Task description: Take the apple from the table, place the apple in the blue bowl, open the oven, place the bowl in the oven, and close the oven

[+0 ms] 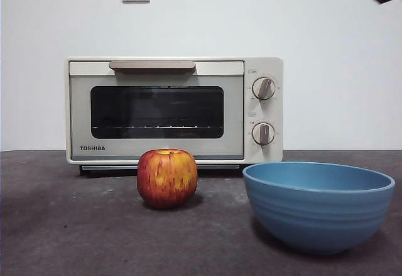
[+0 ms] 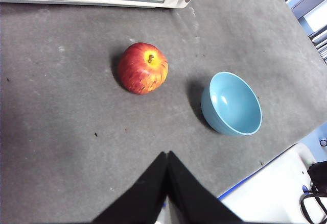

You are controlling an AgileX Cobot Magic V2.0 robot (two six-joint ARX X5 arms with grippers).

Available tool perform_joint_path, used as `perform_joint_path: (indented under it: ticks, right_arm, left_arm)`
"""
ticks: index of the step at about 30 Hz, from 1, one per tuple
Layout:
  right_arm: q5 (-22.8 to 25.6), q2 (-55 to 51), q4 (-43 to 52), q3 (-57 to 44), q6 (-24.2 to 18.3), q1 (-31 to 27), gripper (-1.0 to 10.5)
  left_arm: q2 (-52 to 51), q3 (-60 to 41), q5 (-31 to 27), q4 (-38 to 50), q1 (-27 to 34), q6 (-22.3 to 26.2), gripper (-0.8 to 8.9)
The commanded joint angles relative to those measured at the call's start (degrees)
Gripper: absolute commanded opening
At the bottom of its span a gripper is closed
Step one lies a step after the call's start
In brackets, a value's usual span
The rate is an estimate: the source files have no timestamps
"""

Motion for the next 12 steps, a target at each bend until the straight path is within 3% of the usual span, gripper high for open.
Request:
perform_joint_path:
  ticks: [1, 8, 12]
  right_arm:
    - [0.2, 3.2, 2.8, 1.0, 2.4, 2.1, 4.7]
    - [4.8, 14.4, 13.5, 2.2, 5.9, 10.0, 4.7]
    - [8.5, 23.3, 15.5, 6.4, 5.7, 13.5, 4.7]
  left_arm:
    - [0.3, 1.1, 0.1, 1.4, -0.2, 0.7, 0.07]
    - [0.3, 1.1, 0.1, 2.0, -0.2, 0.5, 0.07]
    - [0.3, 1.1, 0.1, 2.0, -0.2, 0.5, 0.07]
